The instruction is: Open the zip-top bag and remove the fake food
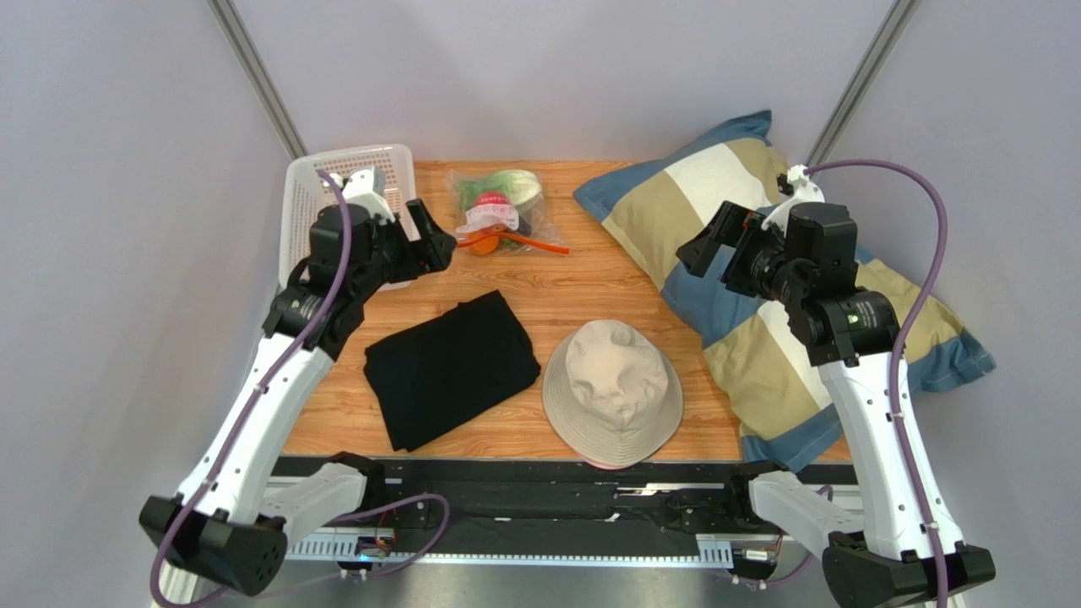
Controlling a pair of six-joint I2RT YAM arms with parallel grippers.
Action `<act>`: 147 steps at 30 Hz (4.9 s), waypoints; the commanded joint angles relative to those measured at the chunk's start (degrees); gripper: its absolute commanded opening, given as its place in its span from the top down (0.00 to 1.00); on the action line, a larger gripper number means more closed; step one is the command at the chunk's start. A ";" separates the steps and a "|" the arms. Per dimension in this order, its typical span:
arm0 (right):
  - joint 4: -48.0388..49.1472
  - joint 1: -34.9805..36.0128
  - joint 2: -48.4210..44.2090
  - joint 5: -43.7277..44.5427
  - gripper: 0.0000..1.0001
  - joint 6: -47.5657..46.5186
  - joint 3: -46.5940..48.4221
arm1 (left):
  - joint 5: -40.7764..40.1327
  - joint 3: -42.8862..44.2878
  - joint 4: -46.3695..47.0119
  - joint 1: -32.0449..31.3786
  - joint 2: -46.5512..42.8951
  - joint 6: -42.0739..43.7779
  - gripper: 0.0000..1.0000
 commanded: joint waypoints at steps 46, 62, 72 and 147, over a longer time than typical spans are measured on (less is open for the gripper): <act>16.09 11.04 14.50 -9.81 0.00 -8.02 1.14 | 35.08 25.52 -1.63 6.27 49.32 -9.68 1.00; 52.70 32.93 30.33 5.94 0.17 -50.02 -7.91 | 31.39 17.61 -14.19 3.38 38.77 -45.62 1.00; 62.46 38.73 30.58 -0.14 0.40 -59.35 -12.84 | 28.84 19.10 -20.70 1.88 35.78 -56.28 1.00; 27.51 28.72 34.81 -20.16 1.00 -58.13 9.28 | 26.73 10.22 9.09 1.26 19.17 -4.11 0.64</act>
